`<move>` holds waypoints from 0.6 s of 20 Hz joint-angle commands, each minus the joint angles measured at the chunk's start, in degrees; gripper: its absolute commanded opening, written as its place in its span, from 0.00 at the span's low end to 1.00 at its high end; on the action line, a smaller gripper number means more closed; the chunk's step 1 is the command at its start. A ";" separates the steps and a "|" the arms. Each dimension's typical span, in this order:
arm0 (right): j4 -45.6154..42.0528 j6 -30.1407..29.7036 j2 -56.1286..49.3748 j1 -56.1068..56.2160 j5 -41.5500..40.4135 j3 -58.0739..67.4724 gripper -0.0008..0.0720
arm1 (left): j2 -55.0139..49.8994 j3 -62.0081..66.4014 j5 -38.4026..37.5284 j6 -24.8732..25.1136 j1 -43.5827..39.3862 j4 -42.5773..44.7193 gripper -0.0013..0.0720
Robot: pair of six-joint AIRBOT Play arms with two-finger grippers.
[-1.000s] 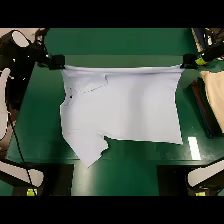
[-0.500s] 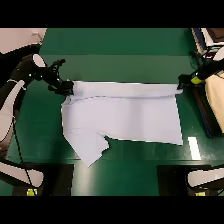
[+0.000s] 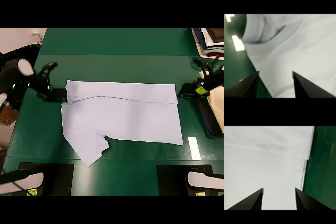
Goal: Fold the shirts.
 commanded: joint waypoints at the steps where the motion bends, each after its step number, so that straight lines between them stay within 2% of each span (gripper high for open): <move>1: 0.22 -0.02 8.57 -0.50 -1.11 -7.74 0.63 | 13.29 -17.29 -0.26 -2.80 -0.04 -3.58 0.70; 5: 0.17 -0.02 14.25 -0.50 -2.43 -10.95 0.63 | 24.44 -32.98 -0.17 -6.21 -0.04 -5.05 0.70; 7: 0.17 -0.02 15.87 -0.50 -4.11 -11.43 0.63 | 25.92 -37.31 1.09 -6.99 -0.04 -7.08 0.70; 12: 1.64 -0.04 16.52 -0.50 -4.07 -11.39 0.63 | 25.92 -42.75 13.00 -5.42 -0.04 -15.76 0.70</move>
